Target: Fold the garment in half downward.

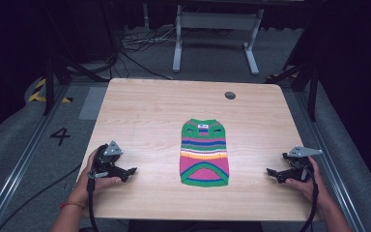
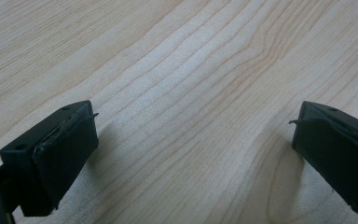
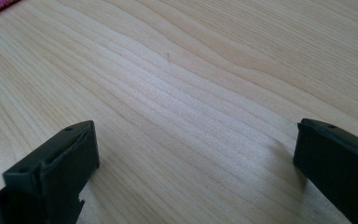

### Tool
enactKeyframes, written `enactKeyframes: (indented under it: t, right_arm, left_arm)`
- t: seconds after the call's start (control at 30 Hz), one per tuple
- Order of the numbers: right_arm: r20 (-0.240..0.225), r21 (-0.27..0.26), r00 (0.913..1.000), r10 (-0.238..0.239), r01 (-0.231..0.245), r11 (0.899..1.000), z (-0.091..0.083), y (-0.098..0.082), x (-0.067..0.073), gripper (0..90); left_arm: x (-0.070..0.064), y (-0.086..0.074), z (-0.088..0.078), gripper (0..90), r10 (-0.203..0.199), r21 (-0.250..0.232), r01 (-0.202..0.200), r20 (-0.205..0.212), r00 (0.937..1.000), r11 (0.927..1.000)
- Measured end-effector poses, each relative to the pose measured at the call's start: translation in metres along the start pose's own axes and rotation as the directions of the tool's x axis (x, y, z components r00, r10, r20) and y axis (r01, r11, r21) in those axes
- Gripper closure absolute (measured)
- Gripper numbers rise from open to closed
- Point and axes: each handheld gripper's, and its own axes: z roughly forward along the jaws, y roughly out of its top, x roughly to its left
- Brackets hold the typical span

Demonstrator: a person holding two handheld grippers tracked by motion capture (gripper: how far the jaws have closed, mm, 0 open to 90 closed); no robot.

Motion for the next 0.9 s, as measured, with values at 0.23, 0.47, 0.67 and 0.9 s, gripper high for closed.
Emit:
enactKeyframes:
  t: [0.23,0.47,0.67,0.9]
  right_arm:
    - [0.000,0.000,1.0000,0.000,0.000,1.000,0.000,0.000,0.000,0.3]
    - [0.002,0.000,1.0000,0.003,-0.003,1.000,-0.001,0.000,0.000,1.4]
    - [0.012,-0.033,0.9996,0.026,-0.026,0.999,-0.006,-0.002,-0.005,22.7]
    - [-0.017,-0.038,0.9998,0.005,-0.005,0.999,-0.012,0.002,-0.004,25.0]
  left_arm:
    - [-0.002,-0.003,-0.003,0.5,-0.012,-0.001,0.012,-0.015,0.9998,0.9999]
    - [0.000,-0.008,-0.010,10.1,-0.039,-0.019,0.038,-0.020,0.9991,0.9991]
    - [0.003,-0.008,-0.016,19.3,-0.044,-0.014,0.044,0.004,0.9990,0.9989]
    - [0.000,-0.002,-0.023,23.8,-0.011,-0.010,0.011,-0.022,0.9997,0.9999]
